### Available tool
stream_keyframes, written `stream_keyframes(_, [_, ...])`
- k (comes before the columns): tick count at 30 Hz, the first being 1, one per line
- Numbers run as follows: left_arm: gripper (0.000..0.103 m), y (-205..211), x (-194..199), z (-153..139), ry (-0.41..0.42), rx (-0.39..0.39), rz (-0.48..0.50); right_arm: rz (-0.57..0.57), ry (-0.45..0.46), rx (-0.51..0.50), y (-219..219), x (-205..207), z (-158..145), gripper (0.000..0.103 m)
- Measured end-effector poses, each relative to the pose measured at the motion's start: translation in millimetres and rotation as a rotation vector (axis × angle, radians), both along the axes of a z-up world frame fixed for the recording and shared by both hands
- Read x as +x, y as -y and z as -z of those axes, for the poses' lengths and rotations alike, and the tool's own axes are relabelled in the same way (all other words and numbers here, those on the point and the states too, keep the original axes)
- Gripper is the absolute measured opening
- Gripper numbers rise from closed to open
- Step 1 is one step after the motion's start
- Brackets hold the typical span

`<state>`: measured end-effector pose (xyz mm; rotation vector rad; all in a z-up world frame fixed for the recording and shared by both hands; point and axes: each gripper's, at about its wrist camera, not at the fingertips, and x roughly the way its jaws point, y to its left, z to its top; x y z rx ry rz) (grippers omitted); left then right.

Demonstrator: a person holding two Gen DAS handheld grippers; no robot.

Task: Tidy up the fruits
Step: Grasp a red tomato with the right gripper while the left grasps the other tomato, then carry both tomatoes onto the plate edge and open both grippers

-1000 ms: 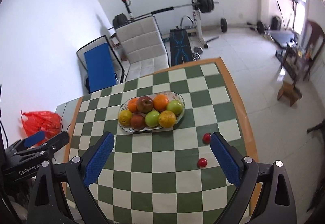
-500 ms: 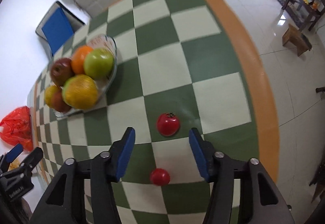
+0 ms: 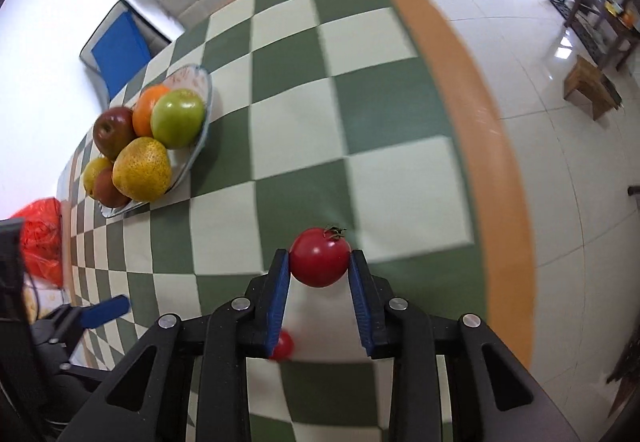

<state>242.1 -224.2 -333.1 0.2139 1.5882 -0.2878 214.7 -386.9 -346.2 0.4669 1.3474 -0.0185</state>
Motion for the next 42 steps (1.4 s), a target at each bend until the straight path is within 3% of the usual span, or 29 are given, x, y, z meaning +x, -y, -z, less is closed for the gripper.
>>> stream_keyframes(6, [0.09, 49, -18, 16, -0.045, -0.035, 0.114, 0.083, -0.008, 0.008, 27, -31, -8, 0.032])
stream_keyframes(8, [0.076, 64, -23, 22, -0.045, -0.034, 0.159, 0.105, -0.012, 0.007, 35, -41, -8, 0.032])
stream_keyframes(10, [0.044, 73, -23, 27, -0.06, -0.032, 0.185, 0.117, -0.017, 0.007, 38, -46, -7, 0.033])
stream_keyframes(12, [0.03, 80, -23, 33, -0.071, -0.033, 0.201, 0.126, -0.018, 0.007, 42, -52, -9, 0.033])
stream_keyframes(19, [0.027, 66, -22, 26, -0.063, -0.081, 0.176, 0.123, 0.01, 0.004, 38, -62, -27, 0.033])
stream_keyframes(25, [0.027, -5, 5, -20, -0.04, -0.172, 0.016, 0.075, 0.088, 0.035, 9, -49, -63, 0.033])
stream_keyframes(32, [0.027, -124, 46, -59, -0.013, -0.271, -0.268, -0.056, 0.161, 0.136, -77, -6, -91, 0.032])
stream_keyframes(37, [0.027, -201, 78, -48, -0.039, -0.345, -0.485, -0.089, 0.141, 0.214, -146, 36, -68, 0.032])
stream_keyframes(42, [0.027, -244, 105, -19, -0.104, -0.43, -0.637, -0.099, 0.105, 0.229, -193, 73, -35, 0.032])
